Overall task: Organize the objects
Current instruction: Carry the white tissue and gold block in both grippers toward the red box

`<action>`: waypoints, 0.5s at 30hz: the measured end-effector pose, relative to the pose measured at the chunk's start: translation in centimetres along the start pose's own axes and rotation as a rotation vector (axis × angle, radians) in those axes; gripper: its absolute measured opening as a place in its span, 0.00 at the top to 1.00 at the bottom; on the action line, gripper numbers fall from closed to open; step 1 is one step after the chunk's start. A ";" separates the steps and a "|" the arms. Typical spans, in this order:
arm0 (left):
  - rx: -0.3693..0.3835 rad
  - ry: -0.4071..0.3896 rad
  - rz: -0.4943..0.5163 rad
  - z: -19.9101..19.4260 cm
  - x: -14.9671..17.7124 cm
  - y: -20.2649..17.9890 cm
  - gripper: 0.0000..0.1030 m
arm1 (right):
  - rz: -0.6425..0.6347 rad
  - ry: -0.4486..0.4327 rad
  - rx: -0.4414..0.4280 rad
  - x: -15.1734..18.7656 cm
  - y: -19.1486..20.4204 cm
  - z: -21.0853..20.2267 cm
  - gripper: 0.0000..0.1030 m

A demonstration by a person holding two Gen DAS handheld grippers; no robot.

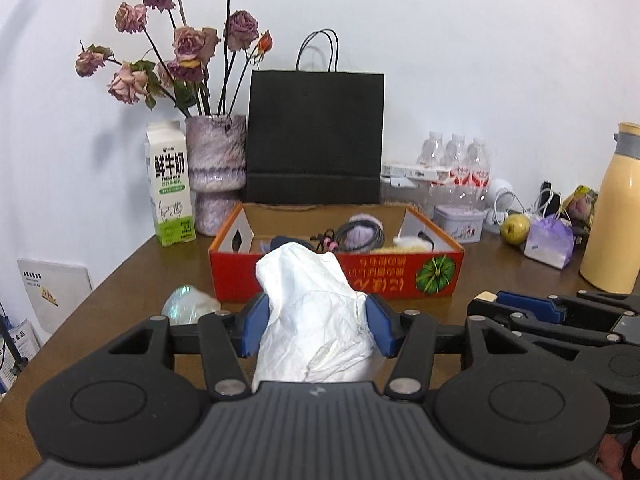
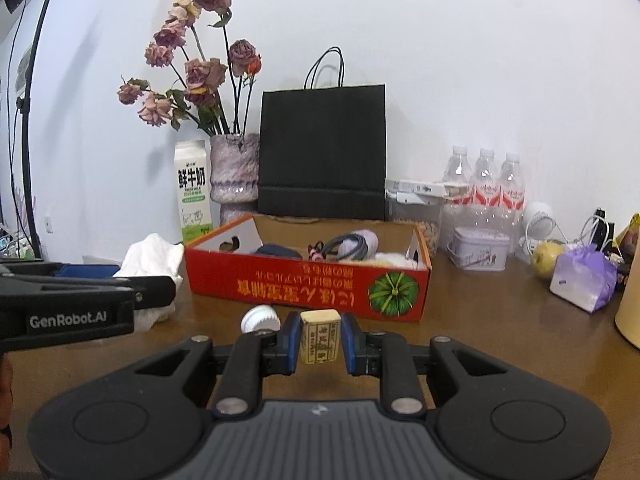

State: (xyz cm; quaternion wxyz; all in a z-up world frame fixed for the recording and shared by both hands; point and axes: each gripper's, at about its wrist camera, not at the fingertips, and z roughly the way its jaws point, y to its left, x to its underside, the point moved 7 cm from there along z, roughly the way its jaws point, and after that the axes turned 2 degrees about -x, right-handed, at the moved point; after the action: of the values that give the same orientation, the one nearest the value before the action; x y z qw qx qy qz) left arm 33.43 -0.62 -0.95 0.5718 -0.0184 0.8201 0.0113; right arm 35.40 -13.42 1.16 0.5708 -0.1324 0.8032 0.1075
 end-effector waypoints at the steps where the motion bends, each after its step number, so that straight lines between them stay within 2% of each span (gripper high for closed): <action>1: -0.001 -0.003 -0.003 0.1 -0.2 0.1 0.47 | 0.000 -0.004 0.000 -0.3 0.0 0.2 0.80; 15: -0.016 -0.035 -0.053 4.3 -3.7 0.4 0.47 | 0.018 -0.036 0.008 -2.9 0.0 3.9 0.80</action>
State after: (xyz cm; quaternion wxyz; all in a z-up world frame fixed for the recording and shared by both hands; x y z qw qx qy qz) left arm 38.66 0.00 1.01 0.5858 -0.0448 0.8092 0.0031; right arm 39.74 -11.92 2.66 0.5846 -0.1207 0.7945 0.1118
